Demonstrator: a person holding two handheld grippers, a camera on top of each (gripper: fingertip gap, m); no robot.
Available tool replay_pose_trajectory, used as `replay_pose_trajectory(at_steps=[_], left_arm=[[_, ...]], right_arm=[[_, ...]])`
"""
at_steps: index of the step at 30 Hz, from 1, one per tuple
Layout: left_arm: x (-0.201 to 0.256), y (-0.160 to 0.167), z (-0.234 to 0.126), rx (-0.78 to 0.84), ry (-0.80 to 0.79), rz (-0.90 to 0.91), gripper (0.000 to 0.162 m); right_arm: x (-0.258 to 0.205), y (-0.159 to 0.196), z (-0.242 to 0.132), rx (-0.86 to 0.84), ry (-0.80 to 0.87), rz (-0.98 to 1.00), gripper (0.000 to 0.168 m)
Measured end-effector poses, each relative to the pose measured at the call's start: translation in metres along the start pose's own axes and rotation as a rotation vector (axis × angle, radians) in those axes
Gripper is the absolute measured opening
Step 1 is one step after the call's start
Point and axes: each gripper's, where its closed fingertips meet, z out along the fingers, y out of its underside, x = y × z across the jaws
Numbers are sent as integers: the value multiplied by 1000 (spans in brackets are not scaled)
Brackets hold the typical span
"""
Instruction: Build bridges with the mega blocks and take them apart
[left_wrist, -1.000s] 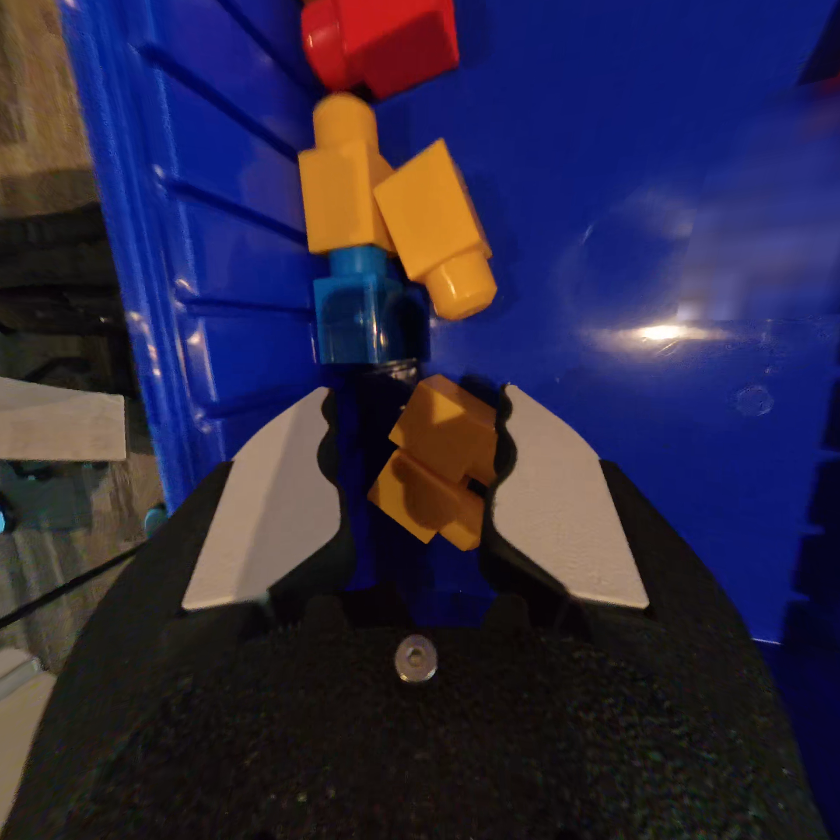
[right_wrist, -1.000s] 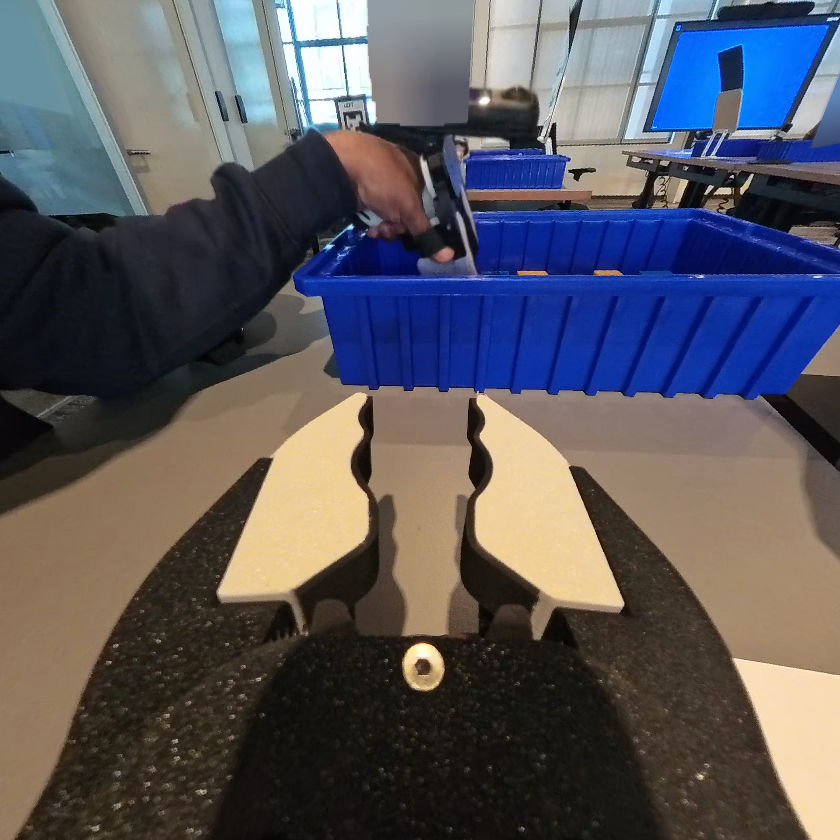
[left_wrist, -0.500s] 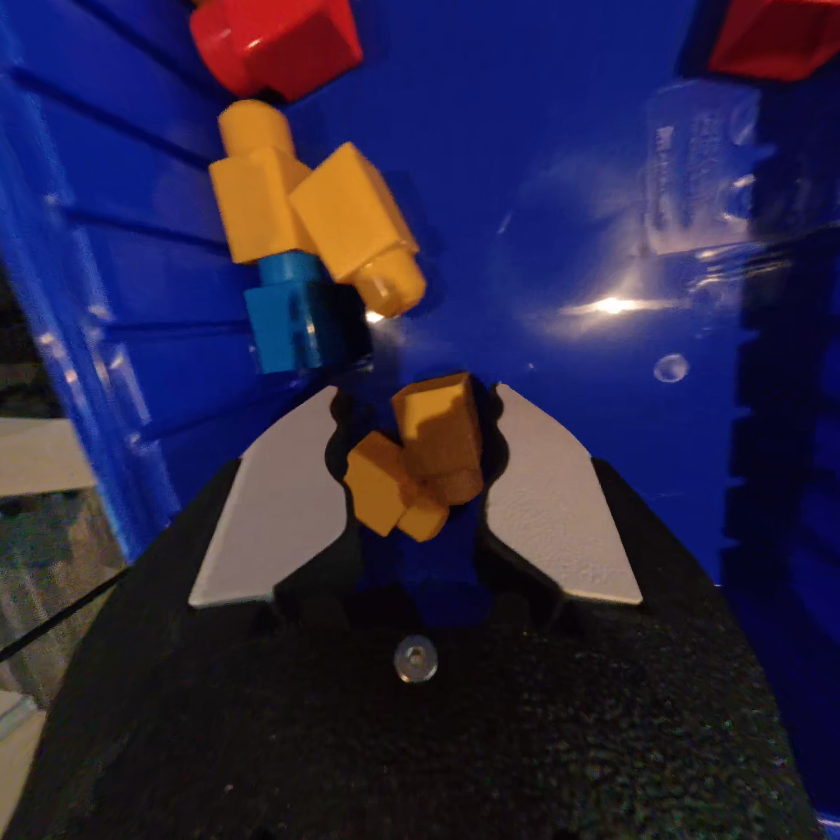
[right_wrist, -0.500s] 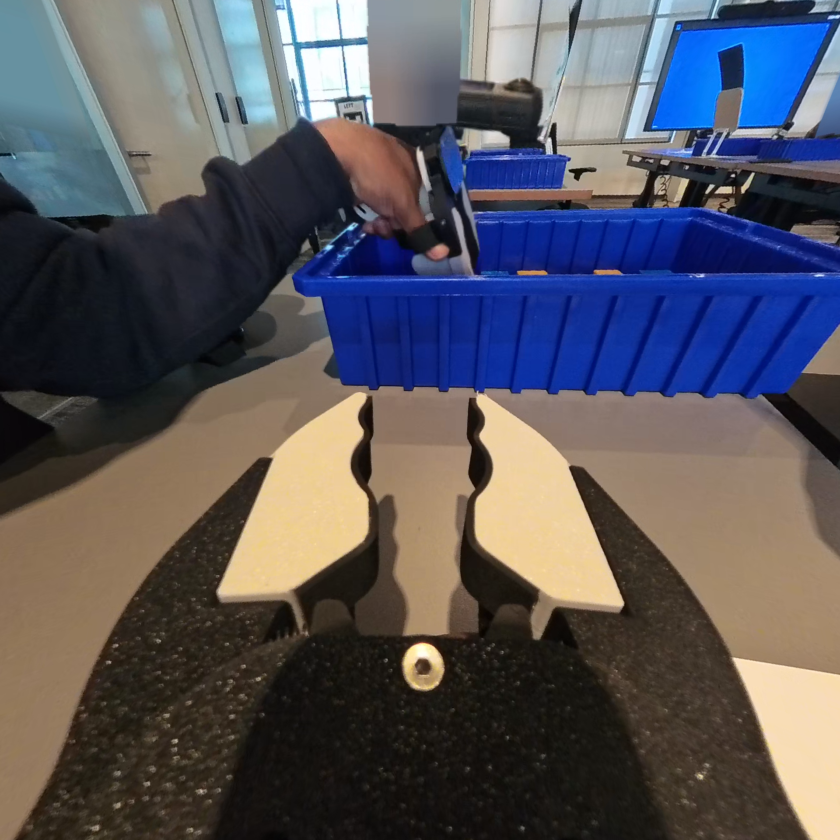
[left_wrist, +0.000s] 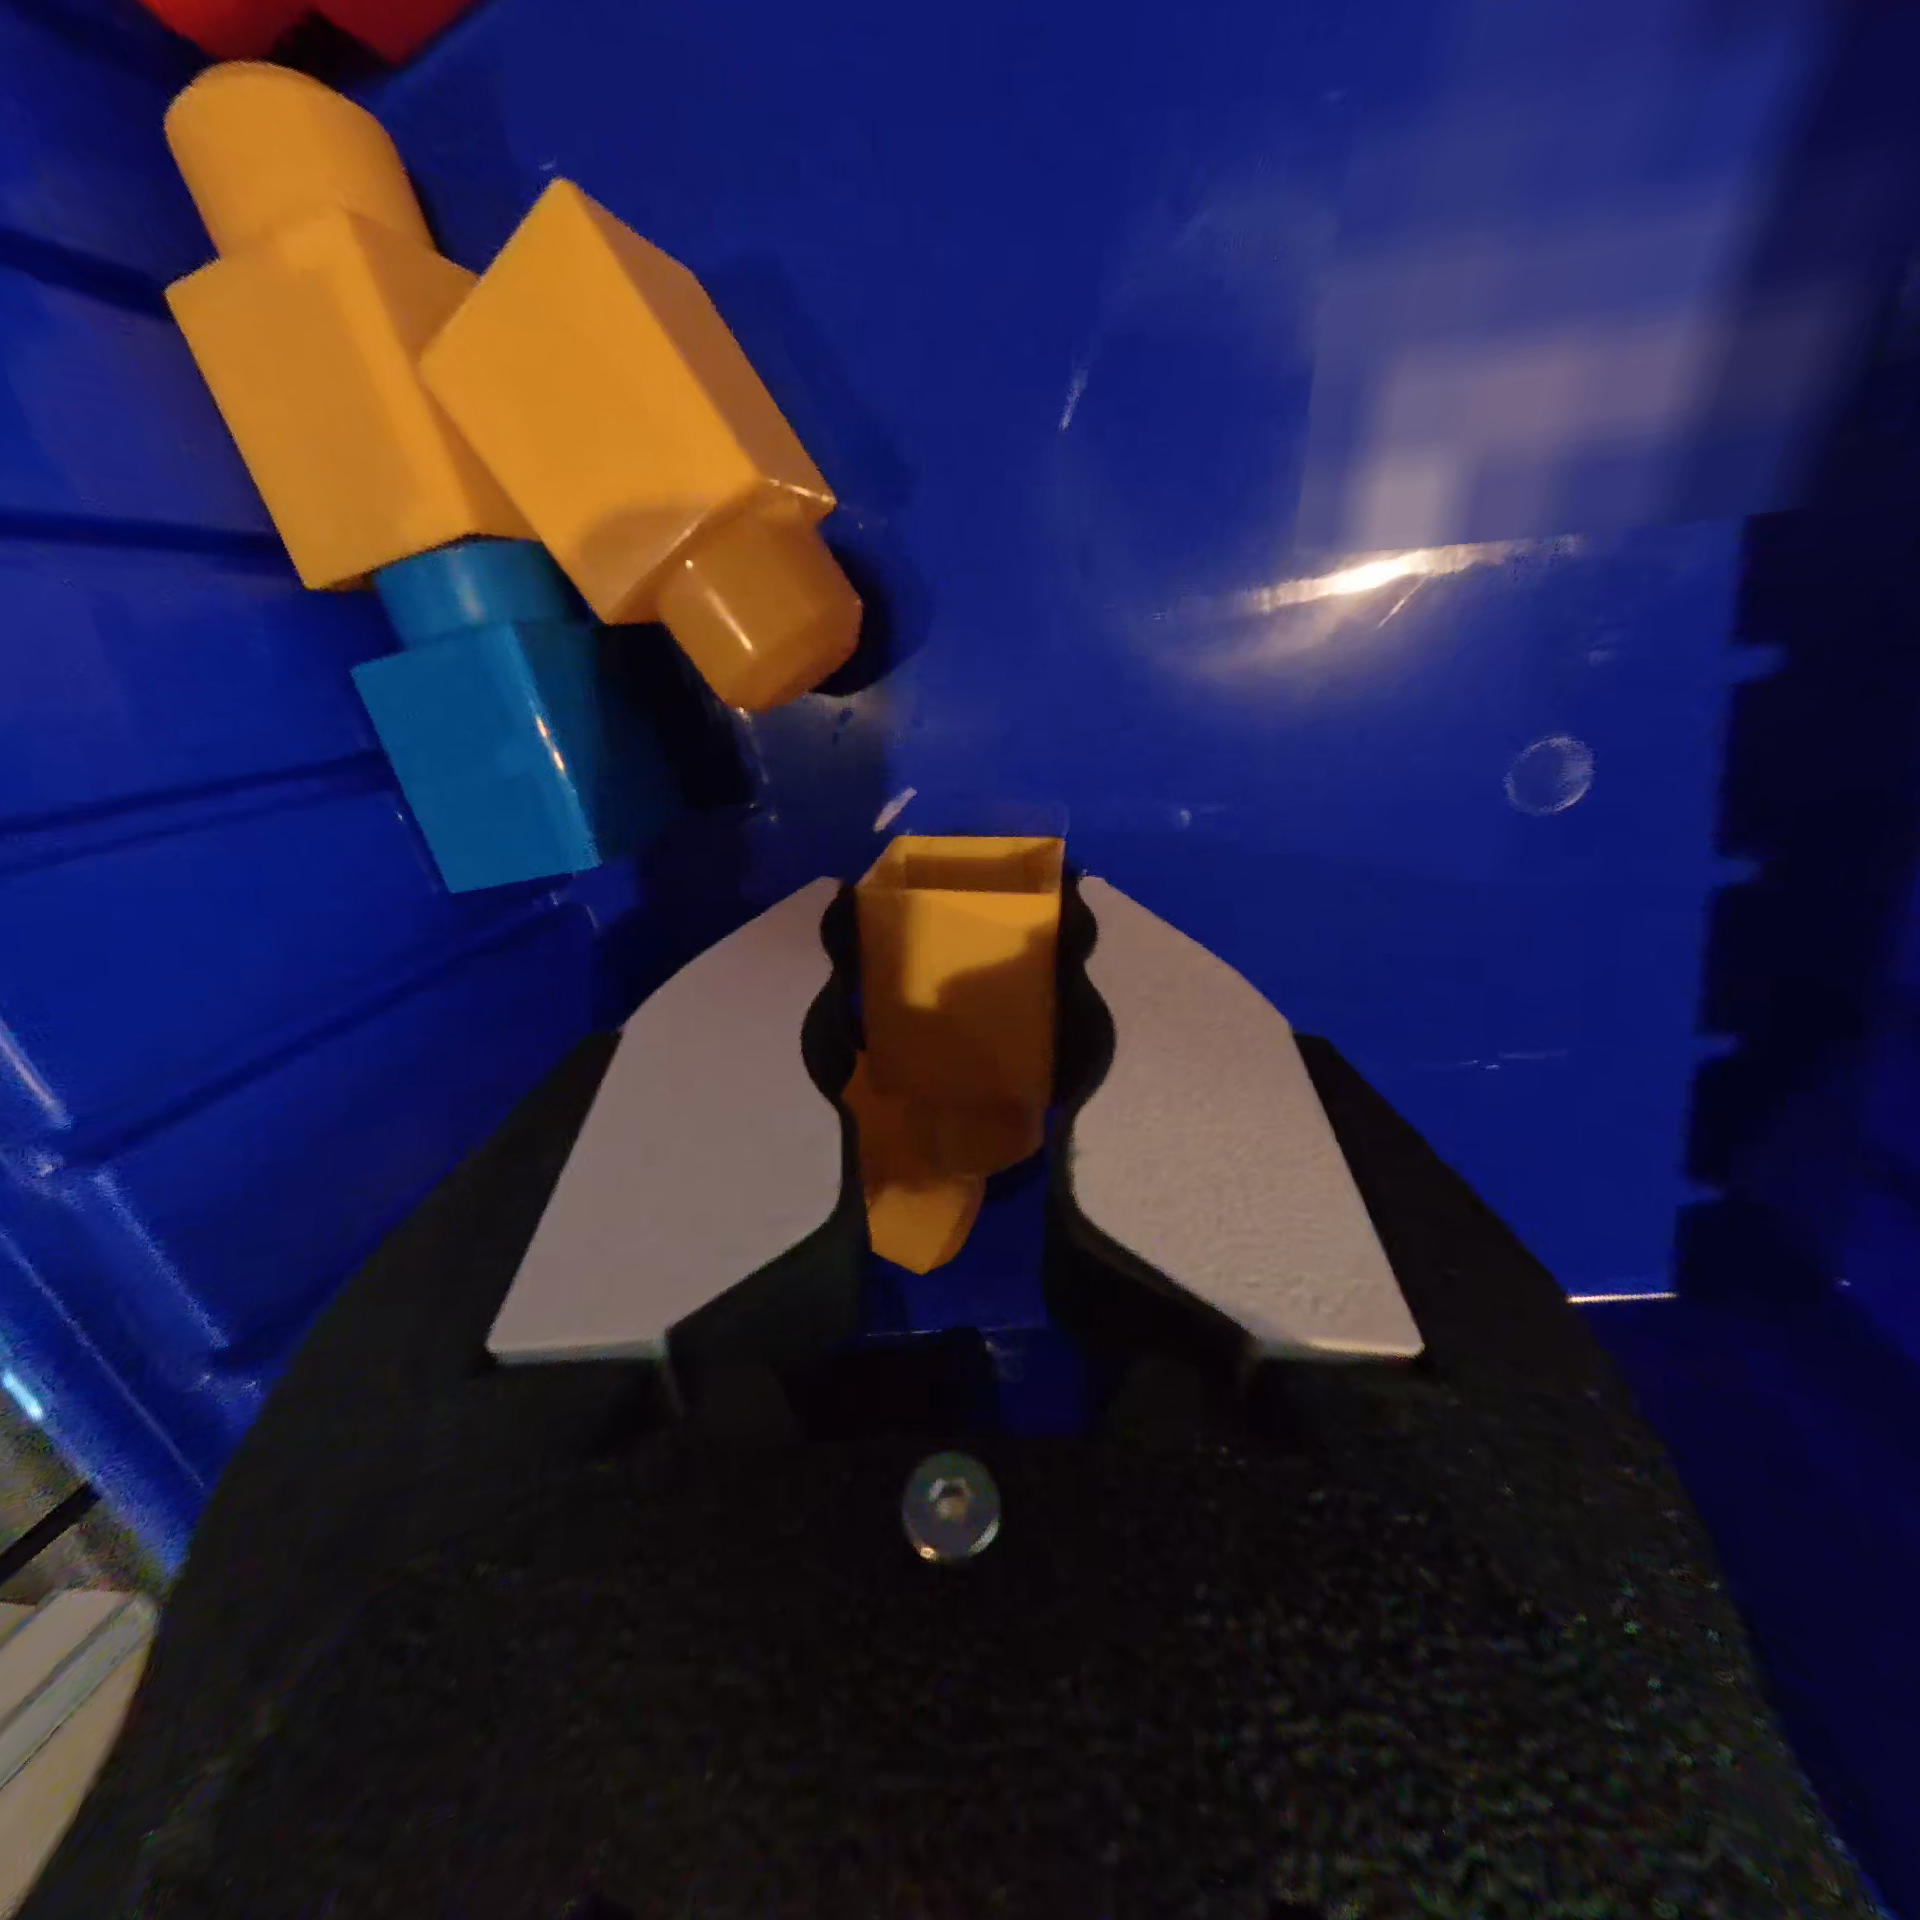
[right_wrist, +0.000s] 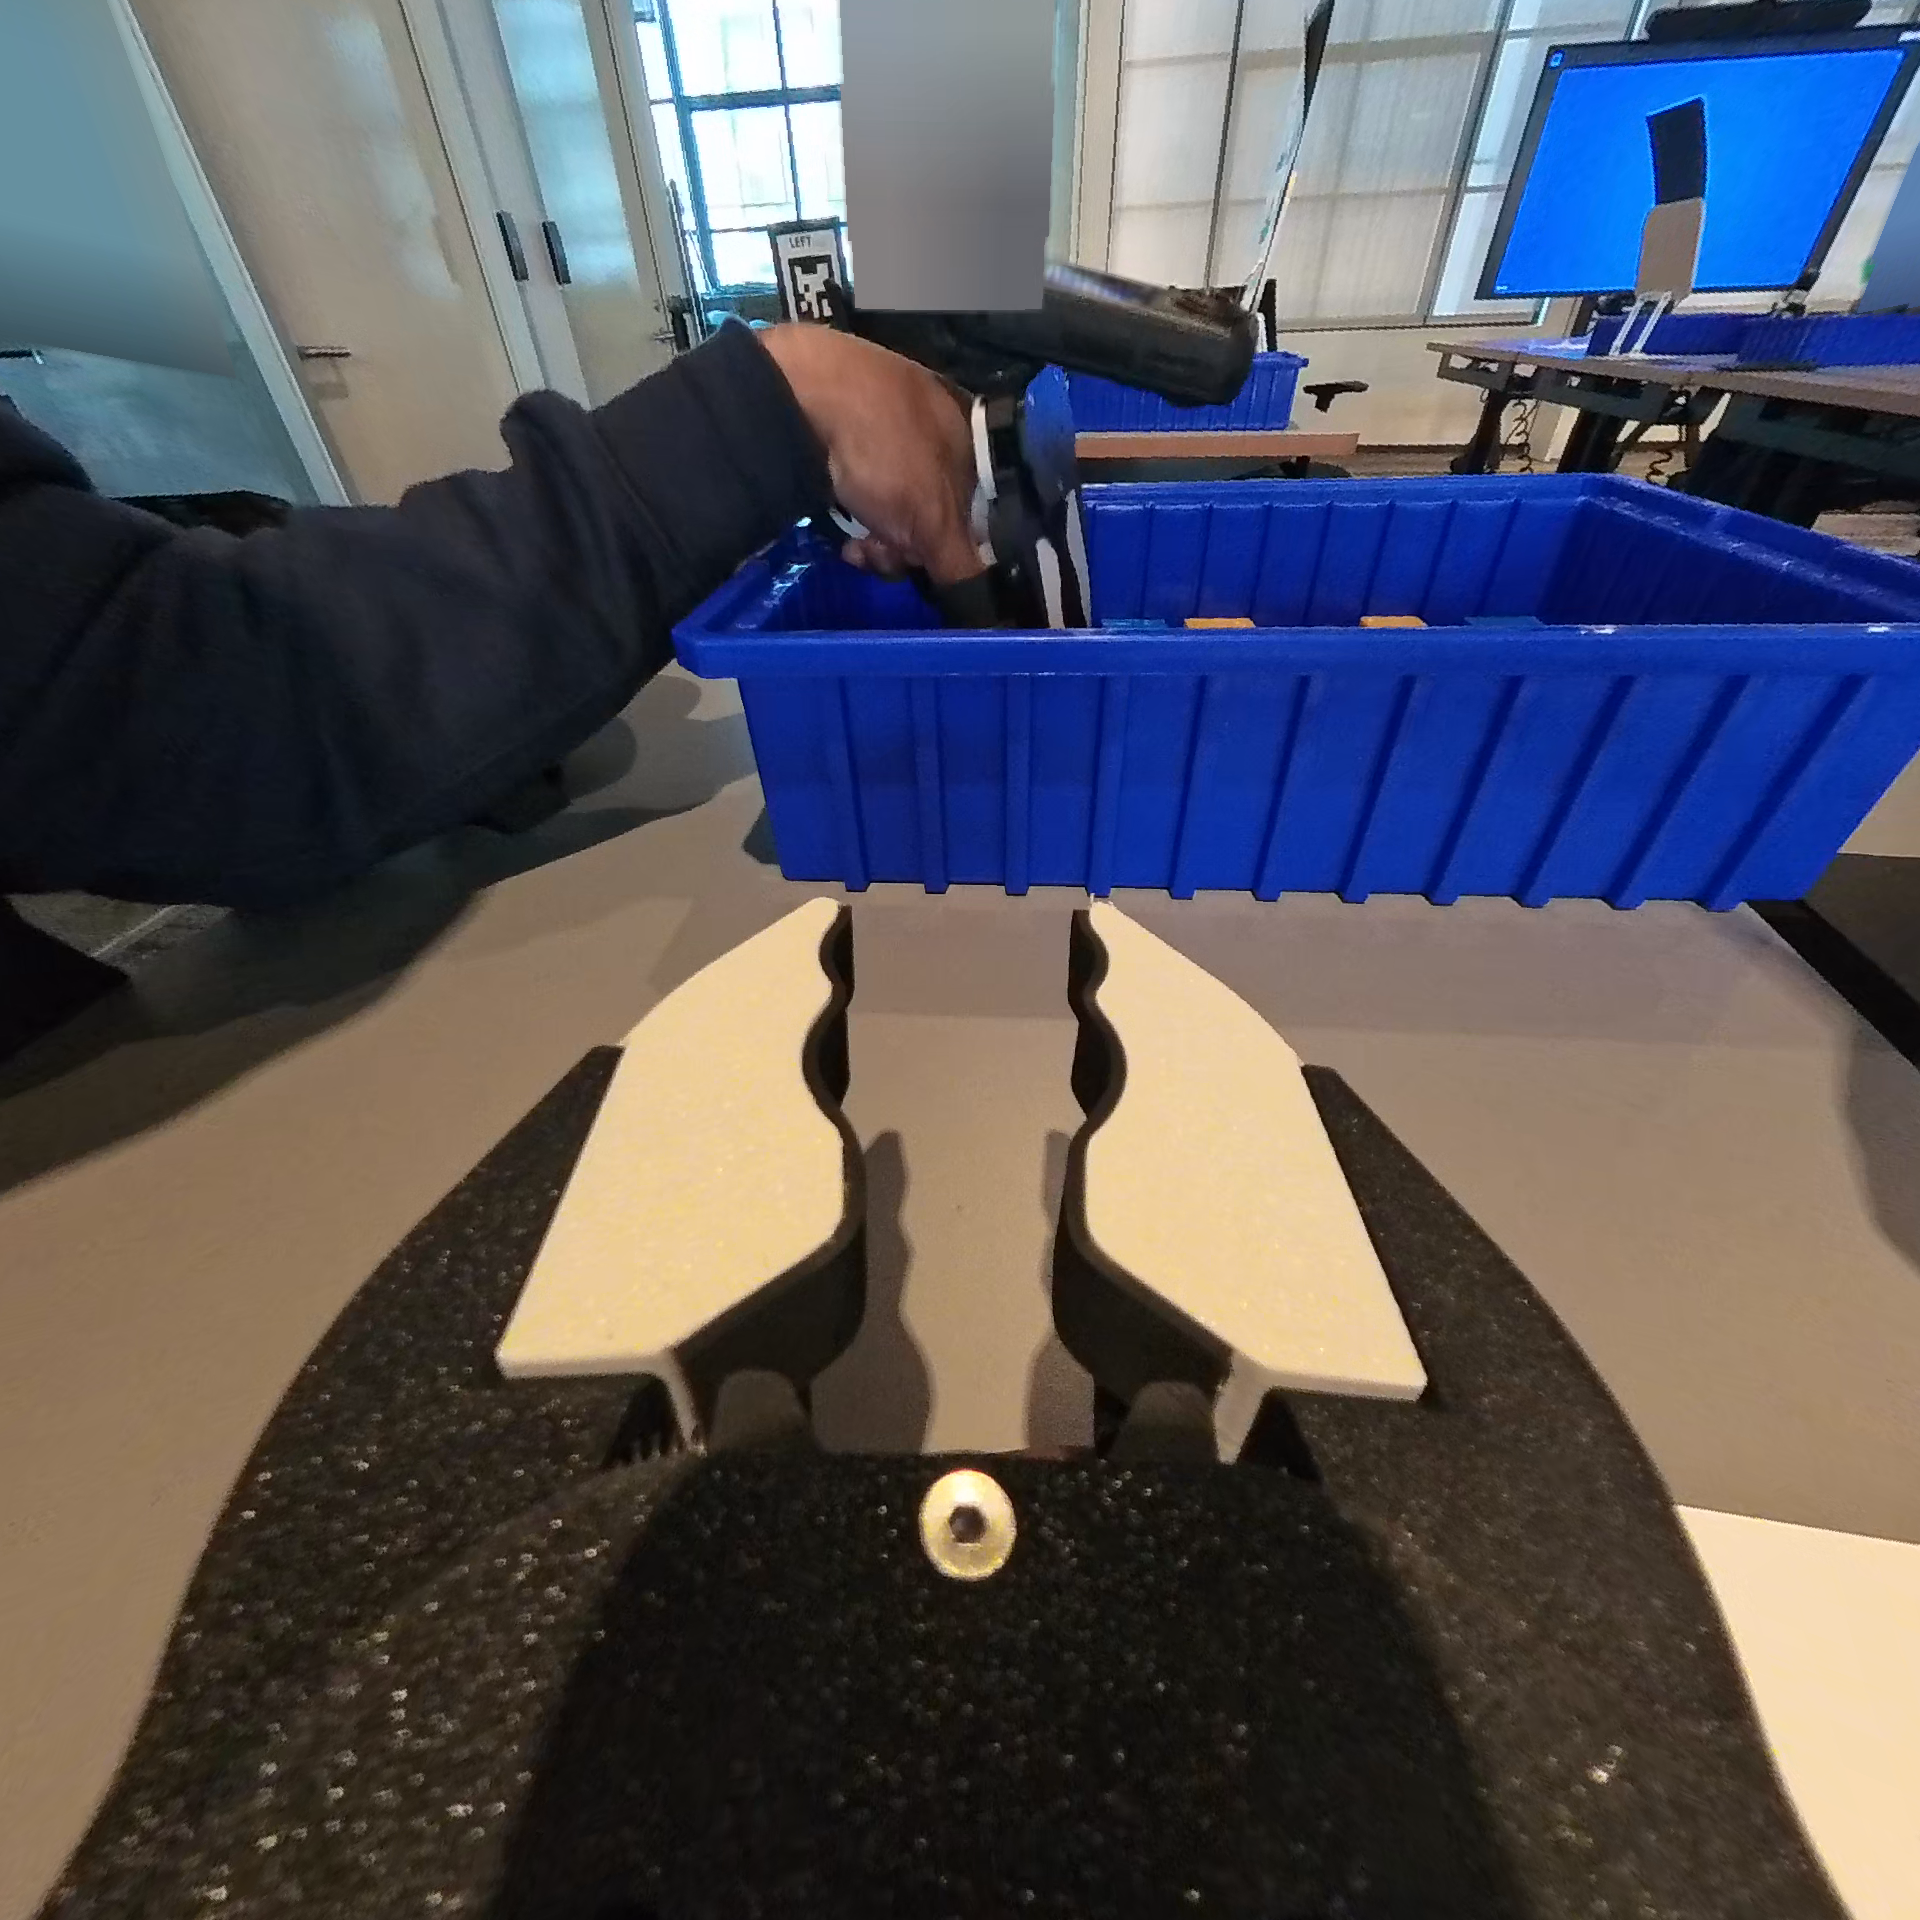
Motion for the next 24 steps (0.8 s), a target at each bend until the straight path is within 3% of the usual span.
replay_pose_trajectory(at_steps=[1, 7, 12, 16, 19, 24], left_arm=[[3, -1, 0, 5, 24, 2, 36], [21, -27, -26, 156, 100, 32, 37], [78, -80, -122, 576, 271, 160, 36], [168, -94, -192, 787, 482, 432, 36], [229, -97, -192, 739, 536, 603, 36], [307, -98, -128, 476, 502, 793, 36]], right_arm=[[0, 0, 0, 0, 0, 0, 40], [0, 0, 0, 2, -4, 5, 40], [0, -2, -2, 18, -12, 16, 40], [-1, -9, -8, 76, 11, -22, 41], [4, -18, -24, 128, 82, -64, 41], [13, -27, -83, 221, 256, -26, 40]])
